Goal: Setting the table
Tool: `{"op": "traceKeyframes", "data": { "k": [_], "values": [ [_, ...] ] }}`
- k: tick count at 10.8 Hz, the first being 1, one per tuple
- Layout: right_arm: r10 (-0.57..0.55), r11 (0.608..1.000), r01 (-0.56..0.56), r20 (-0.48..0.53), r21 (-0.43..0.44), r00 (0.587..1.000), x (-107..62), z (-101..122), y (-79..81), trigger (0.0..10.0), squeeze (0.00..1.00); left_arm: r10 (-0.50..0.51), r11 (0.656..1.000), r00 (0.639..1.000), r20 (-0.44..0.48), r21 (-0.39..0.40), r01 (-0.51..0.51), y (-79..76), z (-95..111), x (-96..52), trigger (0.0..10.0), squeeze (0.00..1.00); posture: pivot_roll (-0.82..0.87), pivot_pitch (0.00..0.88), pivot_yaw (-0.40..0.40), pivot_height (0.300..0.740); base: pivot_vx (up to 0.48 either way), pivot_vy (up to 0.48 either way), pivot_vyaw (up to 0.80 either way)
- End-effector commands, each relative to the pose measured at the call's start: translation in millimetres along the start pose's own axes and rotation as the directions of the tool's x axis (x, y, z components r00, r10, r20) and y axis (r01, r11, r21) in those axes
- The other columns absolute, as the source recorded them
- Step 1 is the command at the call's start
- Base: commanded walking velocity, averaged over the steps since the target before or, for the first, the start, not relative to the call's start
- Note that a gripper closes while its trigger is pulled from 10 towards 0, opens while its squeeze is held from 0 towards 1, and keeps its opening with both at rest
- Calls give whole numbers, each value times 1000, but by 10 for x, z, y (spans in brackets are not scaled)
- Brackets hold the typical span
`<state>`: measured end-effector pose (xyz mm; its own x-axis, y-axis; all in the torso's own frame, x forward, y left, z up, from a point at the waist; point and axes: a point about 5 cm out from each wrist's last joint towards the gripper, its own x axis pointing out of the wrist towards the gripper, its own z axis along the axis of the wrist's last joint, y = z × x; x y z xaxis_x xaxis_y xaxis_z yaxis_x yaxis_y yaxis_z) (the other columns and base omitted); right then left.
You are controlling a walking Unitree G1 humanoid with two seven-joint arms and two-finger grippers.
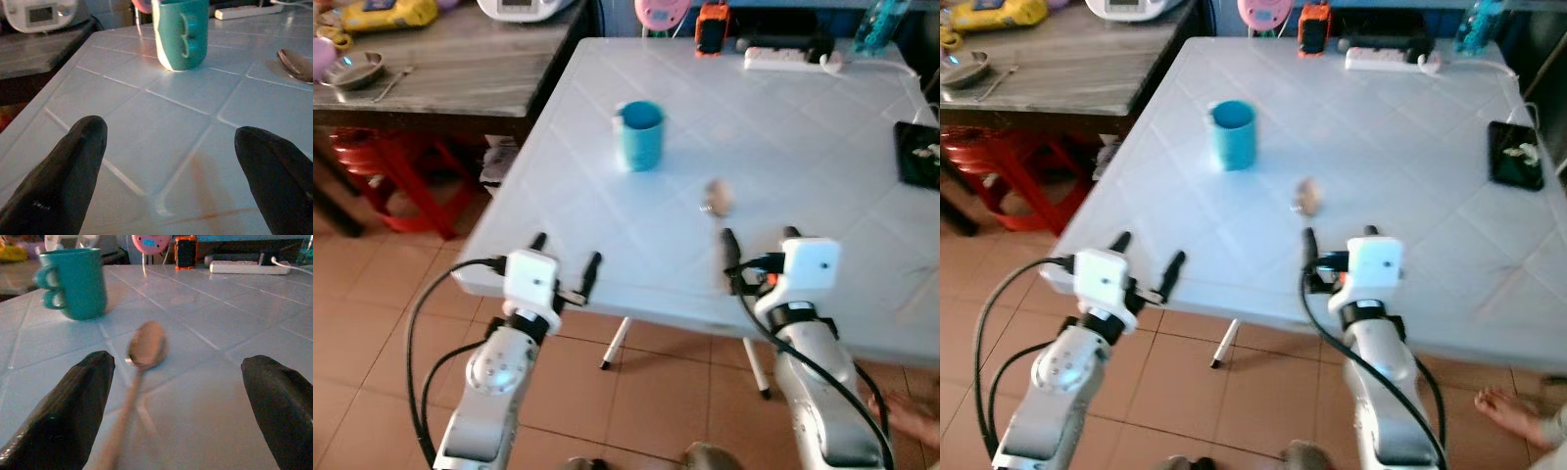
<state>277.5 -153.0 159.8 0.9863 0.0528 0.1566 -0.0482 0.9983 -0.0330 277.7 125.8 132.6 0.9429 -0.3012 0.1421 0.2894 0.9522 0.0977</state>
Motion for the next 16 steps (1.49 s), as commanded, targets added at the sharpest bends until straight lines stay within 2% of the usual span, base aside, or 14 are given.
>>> {"op": "traceKeyframes", "data": {
  "k": [1, 5, 7, 9, 12, 14, 16],
  "values": [
    [-12, 1000, 12, -14, -5, 1000, -28, -27, -38, 10000, 0, 1, 1000, 999, -34, -16, -1, -15, -67, -29, 10000, 0, -96, 209, 119, 740, 0, 0, 0],
    [25, 1000, -25, -16, -16, 1000, -10, -42, 19, 10000, 0, 0, 1000, 999, -52, -10, -1, -1, -123, -49, 10000, 0, -93, 208, 117, 740, 0, 0, 0],
    [44, 999, -44, 0, -8, 999, 35, -8, 78, 10000, 0, 0, 1000, 998, -59, 1, 0, 12, -138, -60, 10000, 0, -87, 206, 115, 740, 0, 0, 516],
    [33, 999, -33, 0, 23, 999, 111, -7, 125, 10000, 0, -3, 1000, 997, -72, 16, 5, 55, -161, -97, 10000, 0, -76, 211, 120, 740, 0, 0, 547],
    [11, 996, -10, -4, 92, 1000, 282, 17, 216, 10000, 0, -21, 999, 995, -92, 31, 24, 83, -191, -158, 10000, 0, -59, 227, 130, 740, 0, 0, 0],
    [-43, 992, 47, -34, 116, 998, 341, -13, 199, 10000, 0, -77, 997, 992, -96, 1, 78, 54, -191, -194, 10000, 0, -49, 242, 133, 740, 0, 0, 0],
    [-35, 990, 42, -53, 132, 998, 372, -45, 248, 10000, 0, -120, 993, 988, -102, -1, 120, 33, -199, -216, 10000, 0, -49, 249, 132, 740, 0, 0, 0]
  ]
}}
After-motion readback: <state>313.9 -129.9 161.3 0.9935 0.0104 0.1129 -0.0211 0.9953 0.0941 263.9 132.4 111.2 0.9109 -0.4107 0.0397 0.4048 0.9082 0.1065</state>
